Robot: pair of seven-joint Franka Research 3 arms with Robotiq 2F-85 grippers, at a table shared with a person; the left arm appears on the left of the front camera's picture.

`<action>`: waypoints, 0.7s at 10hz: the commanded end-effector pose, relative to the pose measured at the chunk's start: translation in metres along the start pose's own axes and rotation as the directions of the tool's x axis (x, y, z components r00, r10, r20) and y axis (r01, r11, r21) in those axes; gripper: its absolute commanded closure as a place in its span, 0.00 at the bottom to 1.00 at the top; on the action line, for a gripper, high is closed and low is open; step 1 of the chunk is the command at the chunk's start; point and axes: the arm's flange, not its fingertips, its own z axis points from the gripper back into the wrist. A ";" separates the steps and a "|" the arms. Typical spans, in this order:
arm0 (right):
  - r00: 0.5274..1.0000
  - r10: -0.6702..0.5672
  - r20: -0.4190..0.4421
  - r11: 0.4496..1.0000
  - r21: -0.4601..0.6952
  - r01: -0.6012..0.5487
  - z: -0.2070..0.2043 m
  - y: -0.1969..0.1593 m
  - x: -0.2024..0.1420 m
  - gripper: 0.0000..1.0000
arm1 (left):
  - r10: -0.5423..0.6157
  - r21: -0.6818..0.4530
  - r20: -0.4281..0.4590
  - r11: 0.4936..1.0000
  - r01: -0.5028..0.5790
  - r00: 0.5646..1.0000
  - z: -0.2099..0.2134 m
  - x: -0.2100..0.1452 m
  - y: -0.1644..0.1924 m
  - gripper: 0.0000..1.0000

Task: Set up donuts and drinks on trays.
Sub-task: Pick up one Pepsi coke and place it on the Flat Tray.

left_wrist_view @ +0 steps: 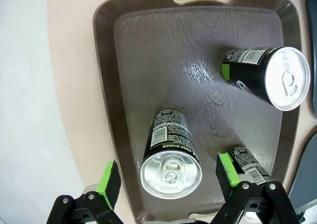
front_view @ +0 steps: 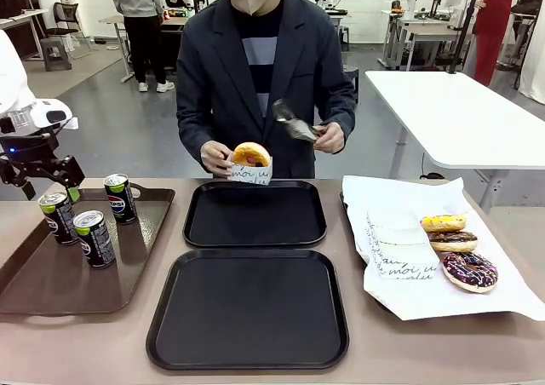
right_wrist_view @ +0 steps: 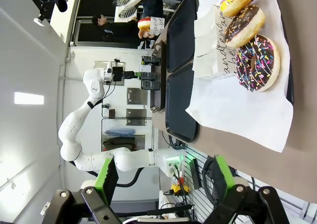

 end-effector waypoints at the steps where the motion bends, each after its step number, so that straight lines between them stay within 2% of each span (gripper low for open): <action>1: 1.000 0.001 -0.013 1.000 0.000 -0.001 0.002 -0.001 -0.003 0.00 | 0.021 -0.022 0.011 1.000 -0.021 1.000 -0.007 -0.002 -0.006 0.00; 6: 1.000 0.001 -0.013 1.000 0.000 -0.001 0.002 -0.001 -0.003 0.00 | 0.017 -0.020 -0.011 1.000 -0.018 1.000 -0.020 -0.003 -0.007 0.00; 7: 1.000 0.001 -0.013 1.000 0.000 -0.001 0.002 -0.001 -0.003 0.00 | -0.001 -0.019 0.010 1.000 0.001 1.000 -0.021 -0.002 -0.006 0.27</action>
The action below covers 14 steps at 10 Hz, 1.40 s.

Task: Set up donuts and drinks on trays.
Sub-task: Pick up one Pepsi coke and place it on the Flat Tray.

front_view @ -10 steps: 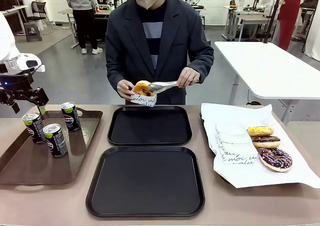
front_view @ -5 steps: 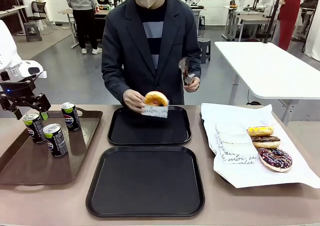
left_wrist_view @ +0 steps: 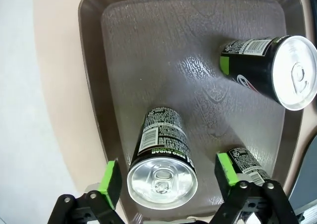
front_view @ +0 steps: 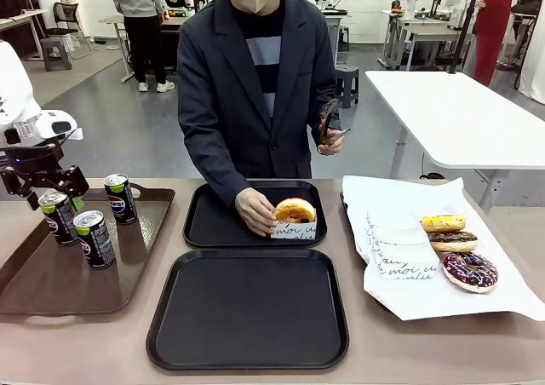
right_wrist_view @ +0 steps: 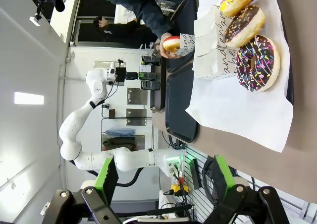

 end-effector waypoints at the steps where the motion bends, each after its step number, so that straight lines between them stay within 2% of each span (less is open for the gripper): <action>1: 1.000 0.001 -0.013 1.000 0.000 -0.001 0.002 -0.001 -0.003 0.00 | 0.002 -0.006 0.027 1.000 -0.002 1.000 -0.004 0.002 -0.001 0.52; 2: 1.000 0.001 -0.013 1.000 0.000 -0.001 0.002 -0.001 -0.003 0.00 | 0.000 -0.004 0.026 1.000 0.000 1.000 -0.004 0.001 -0.001 0.79; 3: 1.000 0.001 -0.013 1.000 0.000 -0.001 0.002 -0.001 -0.003 0.00 | -0.001 -0.004 0.022 1.000 0.002 1.000 -0.004 0.001 -0.001 1.00; 5: 1.000 0.001 -0.013 1.000 0.000 -0.001 0.002 -0.001 -0.003 0.00 | 0.002 -0.003 0.014 1.000 -0.002 1.000 -0.003 0.001 -0.001 1.00; 6: 1.000 0.001 -0.013 1.000 0.000 -0.001 0.002 -0.001 -0.003 0.00 | 0.003 -0.004 0.010 1.000 -0.003 1.000 -0.002 0.001 -0.001 0.87; 8: 1.000 0.001 -0.013 1.000 0.000 -0.001 0.002 -0.001 -0.003 0.00 | 0.008 -0.030 -0.007 1.000 -0.009 1.000 0.015 -0.003 0.001 1.00; 9: 1.000 0.001 -0.013 1.000 0.000 -0.001 0.002 -0.001 -0.003 0.00 | -0.002 0.007 -0.070 1.000 0.002 0.998 0.045 -0.013 -0.002 1.00; 10: 1.000 0.001 -0.013 1.000 0.000 -0.001 0.002 -0.001 -0.003 0.00 | -0.048 0.025 -0.081 0.998 0.050 0.996 0.080 -0.034 -0.004 1.00; 12: 1.000 0.001 -0.013 1.000 0.000 -0.001 0.002 -0.001 -0.003 0.00 | -0.099 0.031 -0.002 0.995 0.099 0.995 0.143 -0.089 -0.010 1.00; 14: 1.000 0.001 -0.013 1.000 0.000 -0.001 0.002 -0.001 -0.003 0.00 | -0.139 0.010 0.063 0.990 0.139 0.988 0.178 -0.139 -0.009 1.00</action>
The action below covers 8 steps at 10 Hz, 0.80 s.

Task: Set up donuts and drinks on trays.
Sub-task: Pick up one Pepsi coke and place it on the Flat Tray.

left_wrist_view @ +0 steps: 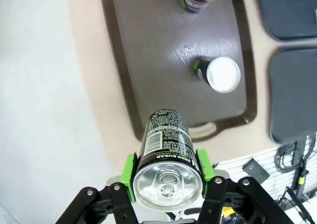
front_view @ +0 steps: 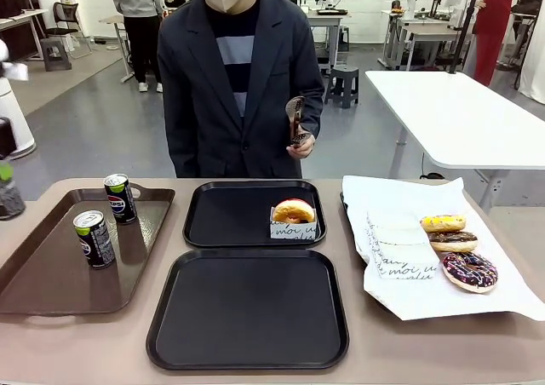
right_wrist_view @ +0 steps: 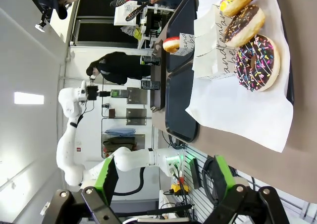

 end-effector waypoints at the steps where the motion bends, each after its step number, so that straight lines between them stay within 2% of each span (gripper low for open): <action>1: 1.000 0.002 -0.010 1.000 0.000 -0.002 0.003 -0.001 -0.004 0.00 | -0.042 -0.017 0.075 0.999 0.044 0.996 0.007 -0.034 0.000 1.00; 3: 1.000 0.002 -0.010 1.000 0.000 -0.002 0.003 -0.001 -0.004 0.00 | -0.028 -0.051 0.078 0.998 0.032 0.997 0.011 -0.037 0.009 1.00; 4: 1.000 0.002 -0.010 1.000 0.000 -0.002 0.003 -0.001 -0.004 0.00 | -0.029 -0.004 0.062 1.000 0.029 0.998 0.022 -0.038 -0.001 1.00; 7: 1.000 0.002 -0.010 1.000 0.000 -0.002 0.003 -0.001 -0.004 0.00 | -0.029 -0.004 0.062 1.000 0.029 0.998 0.022 -0.038 -0.001 1.00; 8: 1.000 0.002 -0.010 1.000 0.000 -0.002 0.003 -0.001 -0.004 0.00 | -0.028 -0.015 0.057 0.999 0.029 0.998 0.016 -0.043 0.002 0.42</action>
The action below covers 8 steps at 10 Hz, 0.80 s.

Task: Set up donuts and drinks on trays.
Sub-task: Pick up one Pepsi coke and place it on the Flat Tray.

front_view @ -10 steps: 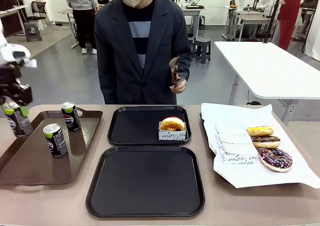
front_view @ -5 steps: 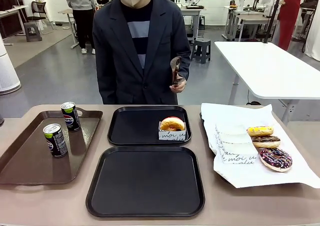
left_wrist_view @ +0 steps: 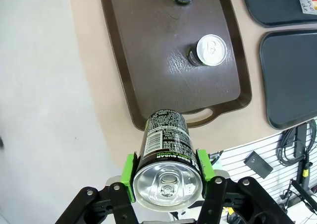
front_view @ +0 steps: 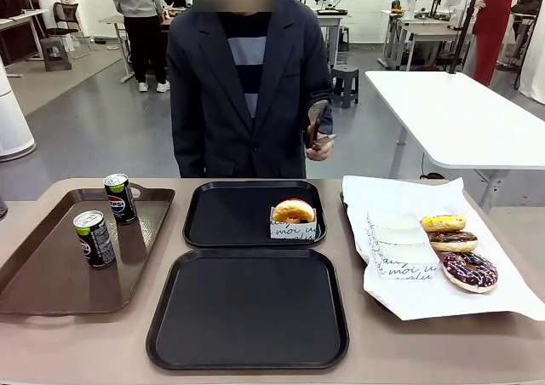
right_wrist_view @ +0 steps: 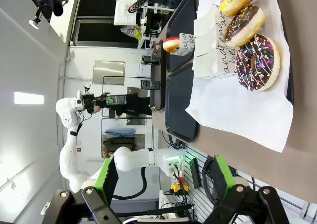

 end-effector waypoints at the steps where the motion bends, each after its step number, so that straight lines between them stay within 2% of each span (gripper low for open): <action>1: 1.000 0.003 -0.010 1.000 0.000 -0.003 0.003 -0.001 -0.004 0.00 | -0.033 -0.023 0.022 0.999 0.034 0.999 0.000 0.008 -0.011 0.42; 3: 1.000 0.003 -0.010 1.000 0.000 -0.003 0.003 -0.001 -0.004 0.00 | -0.037 -0.034 0.065 0.999 0.040 0.997 0.007 0.037 -0.052 0.42; 7: 1.000 0.003 -0.010 1.000 0.000 -0.003 0.003 -0.001 -0.004 0.00 | -0.115 -0.043 -0.016 0.993 0.114 0.993 0.006 0.115 -0.143 0.42; 8: 1.000 0.003 -0.010 1.000 0.000 -0.003 0.003 -0.001 -0.004 0.00 | -0.117 -0.009 -0.030 0.993 0.117 0.993 0.002 0.140 -0.170 0.42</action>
